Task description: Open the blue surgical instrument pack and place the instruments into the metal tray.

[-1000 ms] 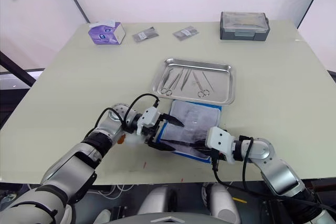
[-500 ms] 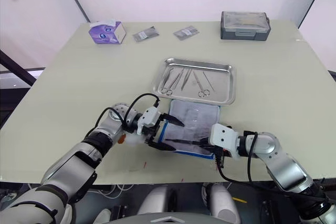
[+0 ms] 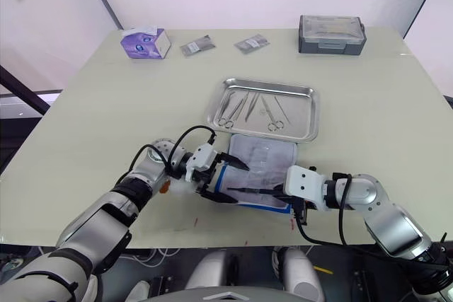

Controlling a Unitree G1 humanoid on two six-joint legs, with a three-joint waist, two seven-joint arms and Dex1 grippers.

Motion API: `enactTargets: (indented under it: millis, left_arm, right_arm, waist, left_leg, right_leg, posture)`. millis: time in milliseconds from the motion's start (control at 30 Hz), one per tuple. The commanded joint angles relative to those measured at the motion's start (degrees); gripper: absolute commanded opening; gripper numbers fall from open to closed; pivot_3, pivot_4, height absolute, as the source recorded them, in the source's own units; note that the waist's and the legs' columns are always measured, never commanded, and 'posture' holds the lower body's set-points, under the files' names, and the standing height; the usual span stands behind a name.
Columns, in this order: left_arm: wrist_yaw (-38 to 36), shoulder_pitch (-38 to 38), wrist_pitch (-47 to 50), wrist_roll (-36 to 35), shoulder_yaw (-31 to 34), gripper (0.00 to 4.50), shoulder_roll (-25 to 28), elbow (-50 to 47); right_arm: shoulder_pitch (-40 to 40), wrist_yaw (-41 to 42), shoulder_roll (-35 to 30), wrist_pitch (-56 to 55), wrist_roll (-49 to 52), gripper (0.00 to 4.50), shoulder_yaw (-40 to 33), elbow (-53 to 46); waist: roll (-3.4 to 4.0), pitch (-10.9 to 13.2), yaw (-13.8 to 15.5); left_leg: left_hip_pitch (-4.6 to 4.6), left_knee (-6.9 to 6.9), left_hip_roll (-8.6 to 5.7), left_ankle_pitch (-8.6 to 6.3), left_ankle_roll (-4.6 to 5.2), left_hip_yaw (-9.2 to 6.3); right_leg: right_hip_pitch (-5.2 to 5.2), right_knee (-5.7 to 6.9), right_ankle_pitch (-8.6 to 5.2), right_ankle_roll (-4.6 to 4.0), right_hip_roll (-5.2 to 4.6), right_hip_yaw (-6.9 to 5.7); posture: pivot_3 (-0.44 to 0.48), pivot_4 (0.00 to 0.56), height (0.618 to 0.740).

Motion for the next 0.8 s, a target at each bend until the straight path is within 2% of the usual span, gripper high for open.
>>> enactTargets:
  millis: [33,800]
  left_arm:
    - [-2.26,2.71,0.84,1.55,-3.40,4.50,-0.84,2.44]
    - [-2.26,3.68,0.28,1.57,-3.39,4.50,-2.19,3.08]
  right_arm:
    - [-0.96,0.14,-0.64,-0.67,0.85,0.00,-3.07,-2.29]
    - [1.12,1.90,-4.12,-2.83,1.23,0.00,-6.31,-3.57]
  waist:
    - [-0.01,0.01,0.02]
    - [-0.01,0.01,0.19]
  left_leg:
    - [0.00,0.00,0.00,0.00,0.00,0.00]
    - [-0.01,0.00,0.00,0.00,0.00,0.01]
  right_leg:
    - [0.00,0.00,0.00,0.00,0.00,0.00]
    - [0.00,-0.02,0.00,0.00,-0.01,0.00]
  posture:
    - [0.000,0.150,0.738]
    - [0.000,0.150,0.738]
